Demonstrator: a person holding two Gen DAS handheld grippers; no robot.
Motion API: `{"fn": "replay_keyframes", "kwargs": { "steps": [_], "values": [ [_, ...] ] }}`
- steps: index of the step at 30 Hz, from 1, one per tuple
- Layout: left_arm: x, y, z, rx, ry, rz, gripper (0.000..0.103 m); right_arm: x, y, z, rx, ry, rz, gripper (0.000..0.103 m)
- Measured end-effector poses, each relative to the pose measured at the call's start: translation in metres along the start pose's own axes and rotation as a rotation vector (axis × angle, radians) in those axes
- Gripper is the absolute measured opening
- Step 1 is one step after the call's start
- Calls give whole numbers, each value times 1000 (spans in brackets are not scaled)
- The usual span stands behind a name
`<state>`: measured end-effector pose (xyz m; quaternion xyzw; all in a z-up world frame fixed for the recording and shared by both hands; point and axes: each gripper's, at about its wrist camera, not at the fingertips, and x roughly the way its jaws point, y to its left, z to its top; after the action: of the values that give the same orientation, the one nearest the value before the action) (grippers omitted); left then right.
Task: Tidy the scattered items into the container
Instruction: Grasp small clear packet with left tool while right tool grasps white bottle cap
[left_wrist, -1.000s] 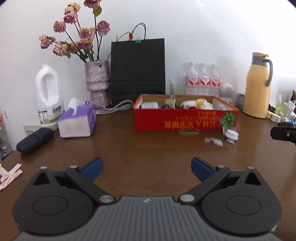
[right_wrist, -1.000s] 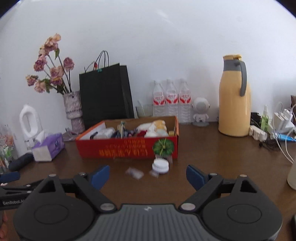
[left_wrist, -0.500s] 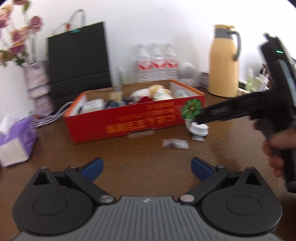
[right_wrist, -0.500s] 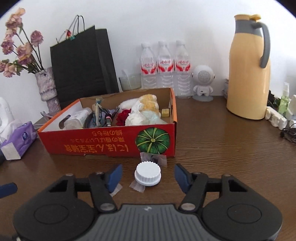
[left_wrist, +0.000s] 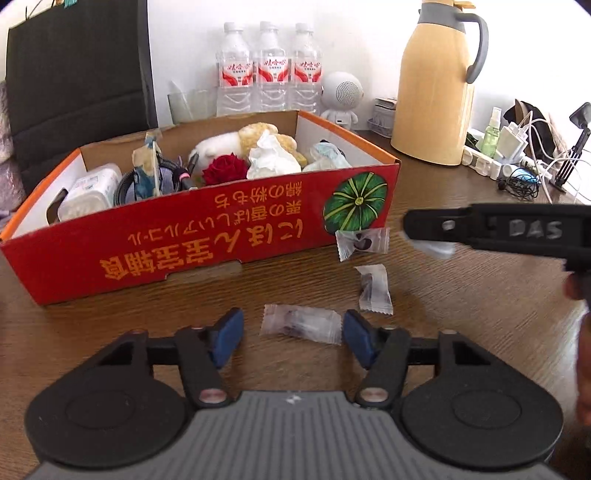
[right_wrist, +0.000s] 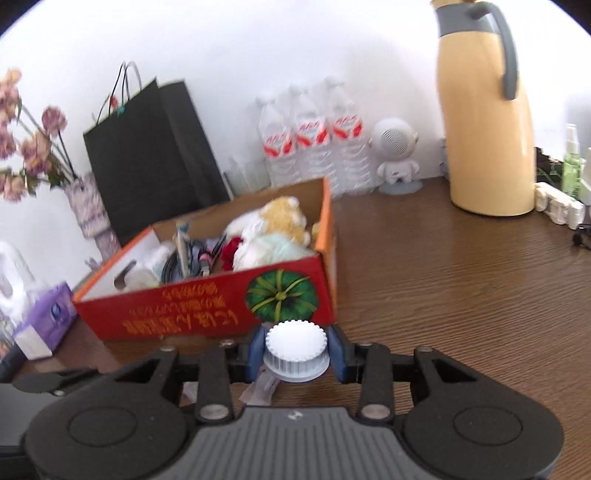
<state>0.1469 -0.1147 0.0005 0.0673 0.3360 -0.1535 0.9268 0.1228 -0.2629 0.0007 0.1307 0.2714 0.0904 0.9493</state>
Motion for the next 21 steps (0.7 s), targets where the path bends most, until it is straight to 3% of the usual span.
{"fn": "replay_keyframes", "kwargs": {
  "steps": [1, 3, 8, 14, 21],
  "values": [
    [1, -1, 1, 1, -4, 12, 57, -1, -3, 0, 4, -3, -1, 36],
    [2, -2, 1, -8, -10, 18, 40, 3, -7, 0, 19, 22, -9, 36],
    [-5, -8, -4, 9, -34, 40, 29, 2, -8, 1, 21, 24, -11, 36],
    [-25, -8, -15, -14, -48, 111, 25, -1, 0, -2, -31, 14, 2, 36],
    [-78, 19, -36, -104, -118, 174, 23, -2, 16, -9, -68, 20, 41, 36]
  ]
}}
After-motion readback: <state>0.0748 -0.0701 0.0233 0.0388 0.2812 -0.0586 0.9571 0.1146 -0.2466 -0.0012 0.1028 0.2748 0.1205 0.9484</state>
